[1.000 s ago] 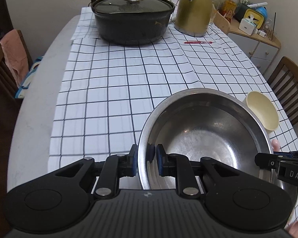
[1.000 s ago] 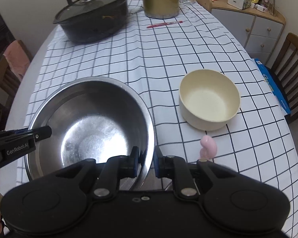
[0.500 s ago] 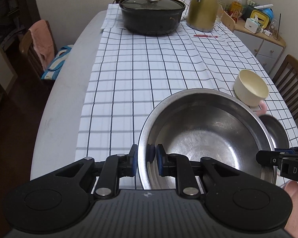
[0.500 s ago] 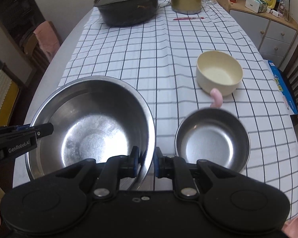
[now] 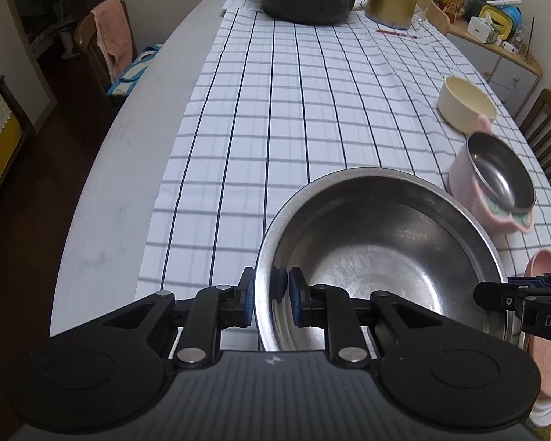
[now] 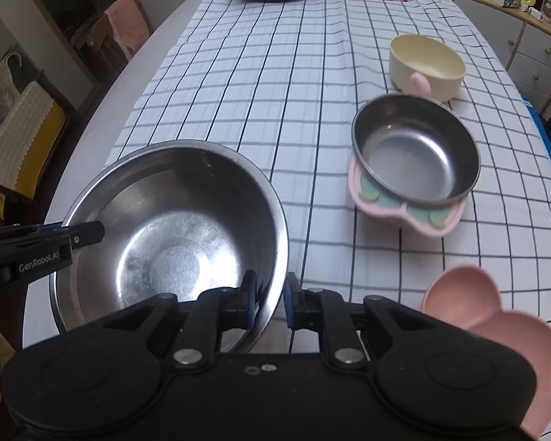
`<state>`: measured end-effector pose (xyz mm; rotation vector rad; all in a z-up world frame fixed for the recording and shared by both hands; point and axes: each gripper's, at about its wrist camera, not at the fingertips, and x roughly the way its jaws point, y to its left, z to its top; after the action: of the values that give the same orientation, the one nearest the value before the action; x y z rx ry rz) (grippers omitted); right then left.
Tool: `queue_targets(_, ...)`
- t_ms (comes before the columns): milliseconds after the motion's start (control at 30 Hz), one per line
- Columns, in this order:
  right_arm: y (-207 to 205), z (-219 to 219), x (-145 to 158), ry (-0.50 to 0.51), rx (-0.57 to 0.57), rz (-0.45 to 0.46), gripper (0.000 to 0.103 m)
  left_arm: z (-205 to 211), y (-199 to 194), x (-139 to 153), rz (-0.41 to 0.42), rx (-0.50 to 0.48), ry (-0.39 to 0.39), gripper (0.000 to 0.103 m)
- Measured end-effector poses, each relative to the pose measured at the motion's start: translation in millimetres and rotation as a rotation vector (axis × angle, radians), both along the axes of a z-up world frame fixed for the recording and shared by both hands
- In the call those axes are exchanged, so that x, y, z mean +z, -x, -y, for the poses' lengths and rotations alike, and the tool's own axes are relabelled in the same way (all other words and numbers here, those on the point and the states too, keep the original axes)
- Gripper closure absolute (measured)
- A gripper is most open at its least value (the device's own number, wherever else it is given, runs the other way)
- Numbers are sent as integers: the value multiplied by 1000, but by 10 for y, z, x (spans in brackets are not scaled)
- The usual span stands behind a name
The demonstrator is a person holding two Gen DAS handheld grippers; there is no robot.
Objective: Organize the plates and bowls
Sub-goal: 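Lift and carry the steel bowl with both grippers toward the pink plate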
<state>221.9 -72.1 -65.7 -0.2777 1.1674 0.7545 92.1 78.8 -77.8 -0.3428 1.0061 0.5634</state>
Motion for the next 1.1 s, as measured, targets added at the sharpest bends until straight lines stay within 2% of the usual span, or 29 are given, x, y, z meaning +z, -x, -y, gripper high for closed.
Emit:
queue_targets(267,249,95,-200,21,40,-23,87,163,248,-196,-15,21,-15,84)
queue_targets(700,397,179,-362,39,78,-11,87,222,352,-429,-20,34,12,84)
queue_targets(1000,428,182,-402,42,85,-6,87,209,377,-462,-20,32,27,84)
queue_targets(1100,404,197,-427,39,76,-30,84,191,386,-478,-21,31,43,83)
